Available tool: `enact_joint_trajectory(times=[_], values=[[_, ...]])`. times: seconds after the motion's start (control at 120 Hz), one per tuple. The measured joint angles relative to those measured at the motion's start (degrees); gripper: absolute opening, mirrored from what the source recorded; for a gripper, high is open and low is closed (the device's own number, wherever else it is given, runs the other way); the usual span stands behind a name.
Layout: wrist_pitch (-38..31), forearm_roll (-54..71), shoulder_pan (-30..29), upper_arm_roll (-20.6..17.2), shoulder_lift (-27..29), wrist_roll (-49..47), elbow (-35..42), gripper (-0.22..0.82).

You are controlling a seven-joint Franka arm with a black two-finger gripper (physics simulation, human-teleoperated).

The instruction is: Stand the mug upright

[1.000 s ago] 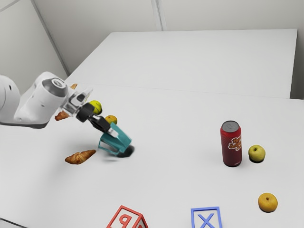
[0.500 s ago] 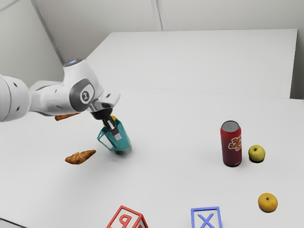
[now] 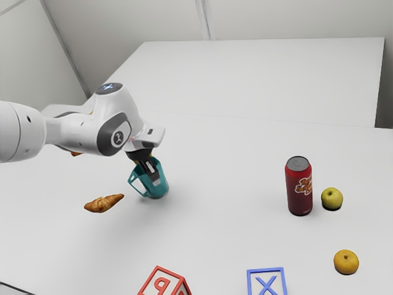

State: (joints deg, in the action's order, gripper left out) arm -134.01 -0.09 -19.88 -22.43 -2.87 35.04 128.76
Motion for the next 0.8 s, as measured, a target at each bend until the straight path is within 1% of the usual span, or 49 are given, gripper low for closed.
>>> enact_joint_trajectory(times=[0.067, 0.133, 0.208, 0.292, 0.417, 0.517, 0.583, 0.742, 0.8], values=[[0.06, 0.12, -0.08, -0.08, 0.16, -0.67, -0.15, 0.22], [0.25, 0.26, -0.14, -0.19, 0.47, -1.26, -0.4, 0.31], [0.73, 0.34, -0.69, -0.84, 2.04, -1.86, -0.95, 0.39], [1.68, 0.39, -1.34, -1.58, 4.44, -2.44, -1.88, 0.45], [3.8, 0.42, -0.78, -2.53, 7.14, -3.18, -4.04, 0.52], [6.52, 0.36, 0.1, -2.57, 7.7, -4.33, -7.46, 0.55], [10.58, 0.4, -0.29, -2.28, 6.75, -6.71, -12.46, 0.56], [19.86, 0.41, -1.07, -1.73, 5.98, -13.33, -20.84, 0.59], [24.12, 0.39, 0.12, -0.3, 5.88, -15.44, -25.65, 0.59]])
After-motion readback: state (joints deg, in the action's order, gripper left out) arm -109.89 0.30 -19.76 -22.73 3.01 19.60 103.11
